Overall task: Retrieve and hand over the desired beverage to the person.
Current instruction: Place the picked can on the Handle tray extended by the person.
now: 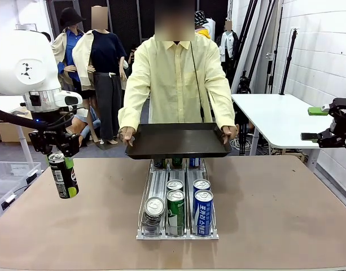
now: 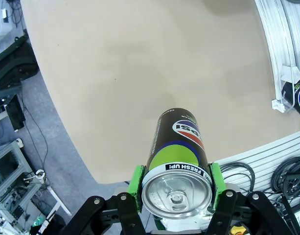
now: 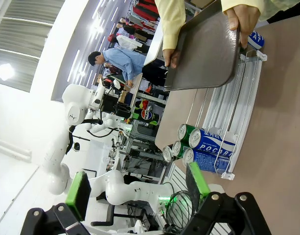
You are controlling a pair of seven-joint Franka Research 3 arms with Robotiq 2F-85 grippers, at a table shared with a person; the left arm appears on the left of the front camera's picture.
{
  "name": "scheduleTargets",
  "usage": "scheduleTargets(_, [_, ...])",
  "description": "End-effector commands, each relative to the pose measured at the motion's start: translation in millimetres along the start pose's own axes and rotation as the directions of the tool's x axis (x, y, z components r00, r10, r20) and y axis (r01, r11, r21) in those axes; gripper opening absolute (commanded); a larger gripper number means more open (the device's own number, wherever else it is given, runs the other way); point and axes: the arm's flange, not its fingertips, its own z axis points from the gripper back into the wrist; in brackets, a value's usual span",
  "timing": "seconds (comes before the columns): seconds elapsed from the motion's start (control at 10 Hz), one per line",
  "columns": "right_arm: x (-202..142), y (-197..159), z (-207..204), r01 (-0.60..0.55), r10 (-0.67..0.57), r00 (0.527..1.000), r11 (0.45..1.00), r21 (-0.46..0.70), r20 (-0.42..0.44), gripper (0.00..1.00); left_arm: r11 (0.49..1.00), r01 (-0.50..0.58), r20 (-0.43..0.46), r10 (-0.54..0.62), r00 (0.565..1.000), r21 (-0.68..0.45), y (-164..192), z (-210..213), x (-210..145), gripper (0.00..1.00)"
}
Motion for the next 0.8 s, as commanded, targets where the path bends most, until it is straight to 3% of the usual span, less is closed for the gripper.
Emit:
scheduleTargets(0.0, [0.1,0.8,0.0,0.007,-0.007,1.000,1.000,0.011,-0.001,1.00,1.000,-0.003,0.008,0.003,1.000,0.003,0.7,4.2,-0.9,0.00])
scheduleTargets(0.7, [0.1,0.8,0.0,0.007,-0.007,1.000,1.000,0.011,-0.001,1.00,1.000,-0.003,0.008,0.003,1.000,0.003,0.7,4.2,-0.9,0.00])
